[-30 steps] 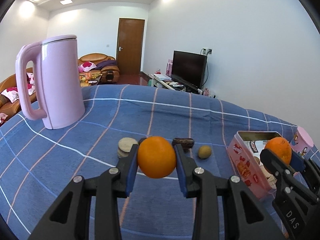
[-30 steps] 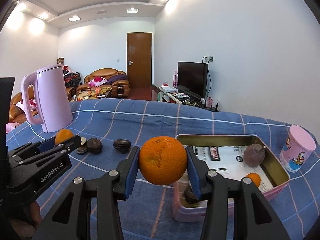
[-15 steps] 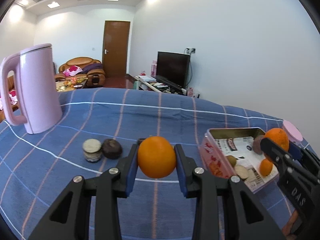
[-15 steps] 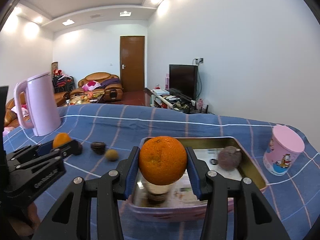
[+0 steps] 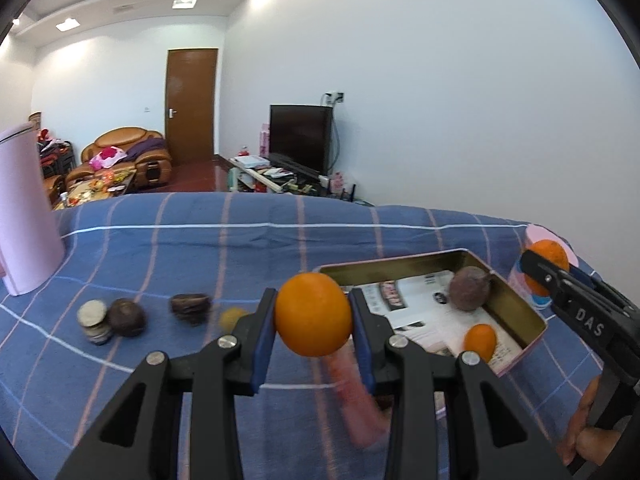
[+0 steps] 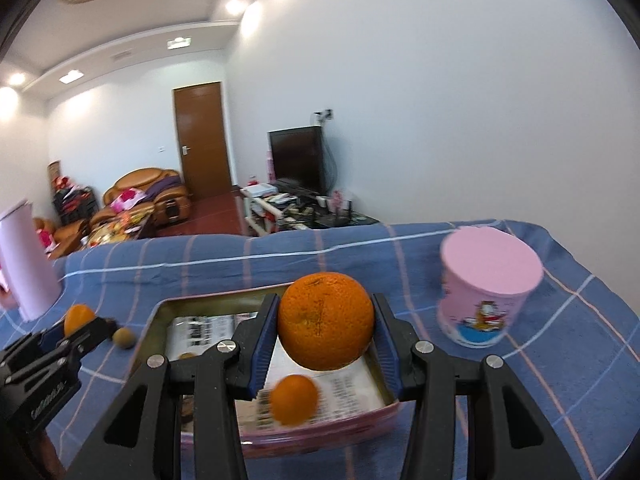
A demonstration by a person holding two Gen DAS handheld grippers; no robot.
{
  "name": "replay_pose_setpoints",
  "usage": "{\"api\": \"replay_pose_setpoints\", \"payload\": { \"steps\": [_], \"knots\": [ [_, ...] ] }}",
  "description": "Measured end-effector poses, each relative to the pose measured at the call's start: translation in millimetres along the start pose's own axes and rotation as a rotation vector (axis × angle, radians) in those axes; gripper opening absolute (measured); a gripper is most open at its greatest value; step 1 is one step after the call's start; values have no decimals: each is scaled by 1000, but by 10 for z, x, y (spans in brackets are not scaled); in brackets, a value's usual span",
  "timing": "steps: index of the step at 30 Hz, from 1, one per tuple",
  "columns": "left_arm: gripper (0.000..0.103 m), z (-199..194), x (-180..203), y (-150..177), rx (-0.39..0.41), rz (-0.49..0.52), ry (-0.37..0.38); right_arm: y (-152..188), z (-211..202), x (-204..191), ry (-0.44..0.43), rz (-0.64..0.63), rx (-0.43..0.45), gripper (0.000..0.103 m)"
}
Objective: Organize fruits
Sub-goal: 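Carry the orange with the left gripper while the right gripper carries its orange over the tin, then open the left gripper over the tin while the right gripper releases its orange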
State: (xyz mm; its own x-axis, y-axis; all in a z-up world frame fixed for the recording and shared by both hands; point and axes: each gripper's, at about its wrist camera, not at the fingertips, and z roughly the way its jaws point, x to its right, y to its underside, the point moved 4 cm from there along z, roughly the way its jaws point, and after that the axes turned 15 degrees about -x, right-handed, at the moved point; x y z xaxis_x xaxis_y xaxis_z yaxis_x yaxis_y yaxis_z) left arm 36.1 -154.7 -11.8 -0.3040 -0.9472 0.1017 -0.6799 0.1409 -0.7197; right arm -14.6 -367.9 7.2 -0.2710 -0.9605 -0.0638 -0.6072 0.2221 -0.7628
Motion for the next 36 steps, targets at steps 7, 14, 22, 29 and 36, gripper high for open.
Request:
{"api": "replay_pose_setpoints", "payload": {
  "steps": [7, 14, 22, 29, 36],
  "knots": [
    [37, 186, 388, -70, -41, 44, 22, -42, 116, 134, 41, -3, -16, 48],
    [37, 294, 603, -120, -56, 72, 18, -57, 300, 73, 15, -36, -68, 48],
    [37, 400, 613, -121, -106, 71, 16, -35, 426, -69, -11, -86, -127, 48],
    [37, 432, 603, -128, -122, 64, 17, -3, 523, -71, -67, -72, -185, 48],
    [38, 445, 560, -132, -131, 43, 21, 41, 644, -51, -123, -35, -254, 48]
  ]
}}
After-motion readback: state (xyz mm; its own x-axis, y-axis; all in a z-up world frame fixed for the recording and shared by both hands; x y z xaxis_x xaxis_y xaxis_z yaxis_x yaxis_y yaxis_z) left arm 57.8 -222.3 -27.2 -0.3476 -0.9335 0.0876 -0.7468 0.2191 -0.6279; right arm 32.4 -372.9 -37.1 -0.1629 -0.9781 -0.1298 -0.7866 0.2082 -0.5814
